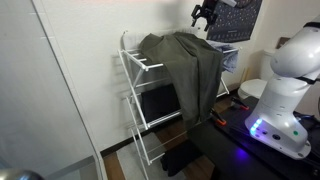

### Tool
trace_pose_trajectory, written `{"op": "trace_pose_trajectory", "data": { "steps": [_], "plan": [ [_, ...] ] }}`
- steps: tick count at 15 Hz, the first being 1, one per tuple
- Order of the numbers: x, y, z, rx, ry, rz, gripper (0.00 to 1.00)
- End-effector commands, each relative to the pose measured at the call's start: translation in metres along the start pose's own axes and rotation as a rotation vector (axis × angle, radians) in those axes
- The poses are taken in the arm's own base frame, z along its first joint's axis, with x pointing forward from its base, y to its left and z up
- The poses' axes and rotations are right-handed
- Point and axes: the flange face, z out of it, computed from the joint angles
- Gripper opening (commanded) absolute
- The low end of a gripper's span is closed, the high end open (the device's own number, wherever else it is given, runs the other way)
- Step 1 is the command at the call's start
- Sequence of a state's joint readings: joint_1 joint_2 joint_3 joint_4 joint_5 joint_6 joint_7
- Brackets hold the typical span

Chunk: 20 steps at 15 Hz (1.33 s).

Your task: Pick up the blue cloth and put it on top of the metal support.

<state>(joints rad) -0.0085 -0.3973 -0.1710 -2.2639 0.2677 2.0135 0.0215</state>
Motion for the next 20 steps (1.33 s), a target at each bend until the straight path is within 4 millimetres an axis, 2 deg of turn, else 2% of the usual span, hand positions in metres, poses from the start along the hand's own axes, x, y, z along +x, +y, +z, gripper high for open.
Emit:
{"op": "trace_pose_trajectory", "data": {
  "steps": [1, 5, 8, 11, 15, 17, 20],
  "plan": [
    [0.022, 0.057, -0.032, 0.057, 0.036, 0.178, 1.00],
    [0.025, 0.142, -0.047, 0.051, 0.088, 0.399, 1.00],
    [0.017, 0.201, -0.054, 0.019, 0.122, 0.564, 1.00],
    [0.003, 0.248, -0.057, 0.037, 0.121, 0.718, 1.00],
    [-0.023, 0.309, -0.043, 0.074, 0.097, 0.924, 1.00],
    [-0.033, 0.338, -0.026, 0.105, 0.082, 1.020, 1.00],
    [-0.045, 0.364, 0.006, 0.170, 0.062, 1.127, 1.00]
  ]
}}
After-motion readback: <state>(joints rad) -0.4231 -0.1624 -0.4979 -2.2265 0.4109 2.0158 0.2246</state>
